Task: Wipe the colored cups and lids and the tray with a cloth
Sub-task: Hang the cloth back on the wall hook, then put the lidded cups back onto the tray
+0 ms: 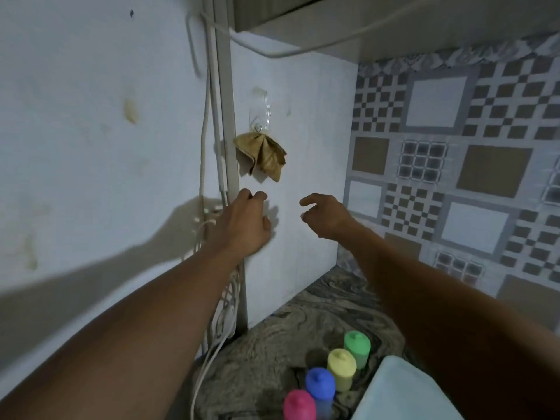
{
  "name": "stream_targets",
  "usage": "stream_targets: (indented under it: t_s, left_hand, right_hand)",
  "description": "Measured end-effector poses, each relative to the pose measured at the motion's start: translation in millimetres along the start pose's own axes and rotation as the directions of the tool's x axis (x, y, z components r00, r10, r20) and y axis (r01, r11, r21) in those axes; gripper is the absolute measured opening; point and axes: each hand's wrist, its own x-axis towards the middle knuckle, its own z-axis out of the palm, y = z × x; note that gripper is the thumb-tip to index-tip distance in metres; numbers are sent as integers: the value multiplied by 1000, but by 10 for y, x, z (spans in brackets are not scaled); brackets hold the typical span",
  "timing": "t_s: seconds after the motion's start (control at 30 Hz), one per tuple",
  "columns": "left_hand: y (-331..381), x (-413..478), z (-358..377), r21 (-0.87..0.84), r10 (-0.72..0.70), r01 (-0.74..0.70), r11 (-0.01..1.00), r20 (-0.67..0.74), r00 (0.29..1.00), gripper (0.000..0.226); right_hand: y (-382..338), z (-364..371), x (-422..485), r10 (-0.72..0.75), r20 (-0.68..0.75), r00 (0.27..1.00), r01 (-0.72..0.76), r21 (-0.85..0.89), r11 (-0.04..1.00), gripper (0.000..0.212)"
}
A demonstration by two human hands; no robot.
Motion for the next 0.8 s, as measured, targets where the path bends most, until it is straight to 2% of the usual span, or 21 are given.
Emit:
stream_targets:
  t_s: [0.1,0.2,0.27,0.33,0.4,0.43,0.5,0.57,0.7,0.8]
  left_hand:
    - [56,-415,350,-78,-3,13,997,128,992,49]
    - [143,-888,724,-123,25,16,992,325,945,53]
    - [194,-1222,962,-144,44,43,989,548,835,66]
    - [212,-1527,1164,-114,72,20,993,738,671,85]
    - [200,-1809,1333,-97,72,15,995,828,555,95]
    - [184,-1931,1402,-105,69,37,994,840,539,97]
    - [159,-2159,1537,-127,64,84,988,848,527,90]
    - [141,-2309,1645,-116,49,93,989,843,536,81]
    - [120,-2428,1752,-82,16,79,994,791,612,78]
    - [85,-2411,1739,-95,25,81,992,787,616,66]
  right_hand:
    - [444,180,-314,101,40,994,-101,-6,995,30]
    - [917,423,-713,121,129,984,-99,-164,982,32]
    - [1211,610,-1032,105,204,973,-52,-251,967,35]
    - [1438,779,-1334,71,289,955,24,-311,950,42]
    - [1601,927,-1570,57,389,919,124,-425,897,55]
    - [1659,994,-1662,59,433,899,183,-497,848,63]
    - [1767,1125,-1830,69,493,867,298,-625,721,72]
    - [1843,1221,-1937,68,514,855,356,-678,643,73]
    - [1882,1323,-2032,32,471,882,348,-695,629,64]
    - [1856,1352,-2052,-13,459,888,362,-684,633,60]
